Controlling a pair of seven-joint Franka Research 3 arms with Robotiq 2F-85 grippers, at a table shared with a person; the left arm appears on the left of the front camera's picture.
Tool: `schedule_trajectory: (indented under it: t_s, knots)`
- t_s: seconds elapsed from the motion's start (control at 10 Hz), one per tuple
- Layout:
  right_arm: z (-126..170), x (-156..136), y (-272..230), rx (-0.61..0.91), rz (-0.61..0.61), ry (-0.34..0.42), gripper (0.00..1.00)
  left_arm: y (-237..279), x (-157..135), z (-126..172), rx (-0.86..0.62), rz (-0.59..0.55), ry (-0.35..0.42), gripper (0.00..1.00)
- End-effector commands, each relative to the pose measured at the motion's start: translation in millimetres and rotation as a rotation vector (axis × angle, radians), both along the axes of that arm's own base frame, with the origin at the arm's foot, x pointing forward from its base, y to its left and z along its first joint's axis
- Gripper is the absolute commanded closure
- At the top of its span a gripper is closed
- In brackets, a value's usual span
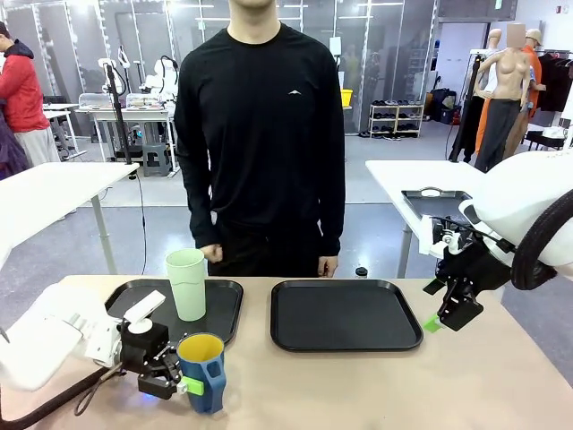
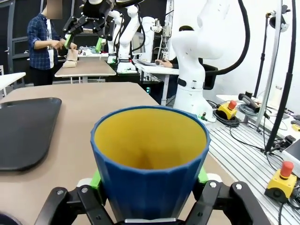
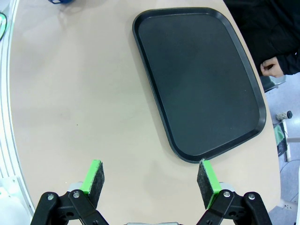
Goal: Sort and store the cups by type.
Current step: Pick up the Handle plastic cup and place it into the empty Flat Tray.
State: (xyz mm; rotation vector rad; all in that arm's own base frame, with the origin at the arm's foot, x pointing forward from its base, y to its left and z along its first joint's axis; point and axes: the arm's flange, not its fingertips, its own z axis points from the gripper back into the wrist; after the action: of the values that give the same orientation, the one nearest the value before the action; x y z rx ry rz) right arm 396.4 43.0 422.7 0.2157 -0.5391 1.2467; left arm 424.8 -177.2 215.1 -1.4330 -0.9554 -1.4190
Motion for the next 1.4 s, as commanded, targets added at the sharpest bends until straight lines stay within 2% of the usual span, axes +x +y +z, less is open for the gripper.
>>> schedule_trajectory:
  t_s: [0.0,0.3,0.6,0.8,1.2,1.3]
  knots:
    - [-1,-2,3,-0.011,-0.023,0.005,0.00,-11,-45,-33,-0.003,0.031,-0.087,0.80]
    - [-1,-2,3,-0.011,-0.023,0.005,0.00,-46,-29,-11,0.046,0.042,-0.127,0.80]
    - [-1,-2,3,-0.011,-0.023,0.005,0.00,-74,3,2,0.035,0.160,-0.163,0.80]
    - [-1,-2,3,-0.011,-0.023,0.005,0.00,-96,28,12,0.023,0.180,-0.155,0.80]
    - [-1,-2,3,-0.011,-0.023,0.005,0.00,-156,58,27,-0.011,0.144,-0.143,0.80]
    - [-1,-2,3,-0.011,-0.023,0.005,0.00,-157,55,33,-0.012,0.131,-0.161,0.80]
